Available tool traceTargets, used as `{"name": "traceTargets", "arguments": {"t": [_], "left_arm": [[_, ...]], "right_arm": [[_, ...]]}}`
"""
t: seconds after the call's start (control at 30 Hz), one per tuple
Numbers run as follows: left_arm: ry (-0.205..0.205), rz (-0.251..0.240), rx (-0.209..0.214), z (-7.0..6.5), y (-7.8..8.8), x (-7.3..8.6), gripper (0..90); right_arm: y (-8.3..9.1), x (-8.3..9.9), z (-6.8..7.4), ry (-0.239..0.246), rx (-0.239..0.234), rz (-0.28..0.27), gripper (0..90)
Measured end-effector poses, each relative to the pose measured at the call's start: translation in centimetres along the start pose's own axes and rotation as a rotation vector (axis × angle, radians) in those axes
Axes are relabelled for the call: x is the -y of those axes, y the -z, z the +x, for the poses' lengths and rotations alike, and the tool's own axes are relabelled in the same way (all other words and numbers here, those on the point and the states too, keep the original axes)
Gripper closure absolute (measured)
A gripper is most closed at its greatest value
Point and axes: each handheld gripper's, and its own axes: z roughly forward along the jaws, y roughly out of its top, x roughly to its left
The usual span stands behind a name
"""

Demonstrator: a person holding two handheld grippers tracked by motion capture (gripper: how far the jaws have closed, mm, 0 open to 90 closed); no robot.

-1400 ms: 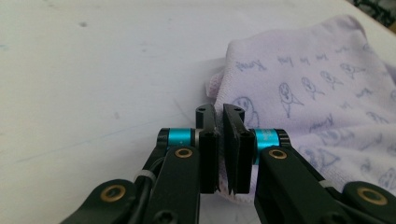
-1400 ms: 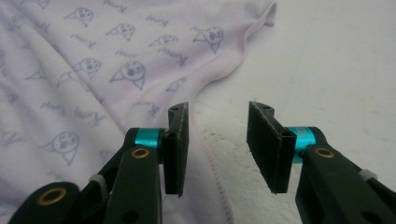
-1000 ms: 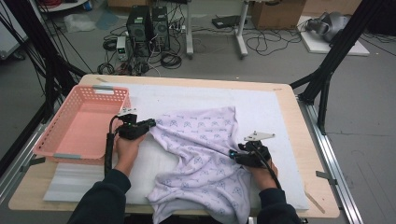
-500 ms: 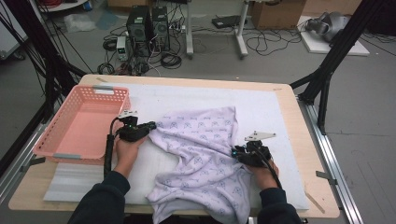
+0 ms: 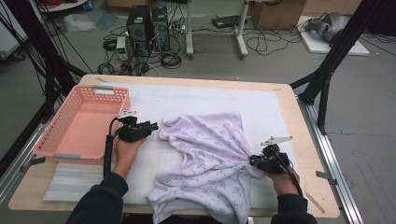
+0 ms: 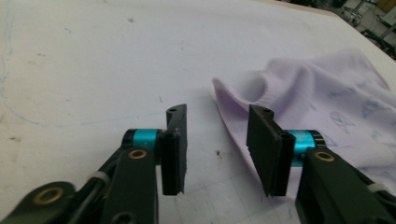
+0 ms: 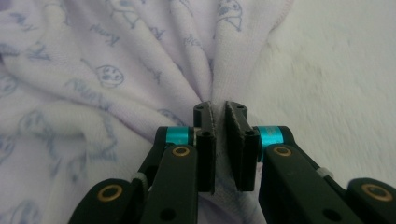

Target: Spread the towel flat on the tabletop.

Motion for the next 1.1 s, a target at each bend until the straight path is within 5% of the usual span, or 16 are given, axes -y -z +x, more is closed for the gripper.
{"name": "traceTargets", "arguments": {"t": [0.17,0.37,0.43,0.53,0.6,0.63,0.77,0.87,1.1], "left_arm": [[0.033,-0.014,0.027,-0.8,-1.4,-0.8,52.8],[-0.001,0.111,0.011,-2.2,-4.5,-1.3,46.5],[-0.047,0.136,-0.001,-2.9,-5.3,-0.7,45.9],[-0.182,0.138,-0.072,-4.0,-5.5,-0.5,51.5],[-0.265,0.152,-0.084,-4.3,-5.3,-0.4,79.0],[-0.272,0.160,-0.084,-4.2,-5.1,-0.5,85.2],[-0.167,0.096,-0.173,-2.2,-3.4,-1.1,85.6],[-0.123,0.091,-0.212,-0.5,-2.4,-1.5,84.3],[-0.087,0.081,-0.157,-0.3,-1.8,-1.7,53.1]], "right_arm": [[1.2,0.5,-0.3,-0.009,0.015,0.023,79.1],[1.6,0.2,-0.2,0.000,0.037,-0.103,64.5],[1.6,0.2,-0.2,-0.001,0.044,-0.120,63.2],[1.4,0.3,-0.2,-0.007,0.044,-0.129,62.0],[1.1,0.4,-0.2,-0.012,0.044,-0.123,61.6],[1.0,0.4,-0.2,-0.004,0.049,-0.122,61.5],[0.7,0.1,0.0,0.009,0.051,-0.127,61.6],[0.4,-0.6,-0.1,0.006,0.059,-0.154,59.8],[-2.6,-5.6,-1.5,-0.009,0.061,-0.201,42.9]]}}
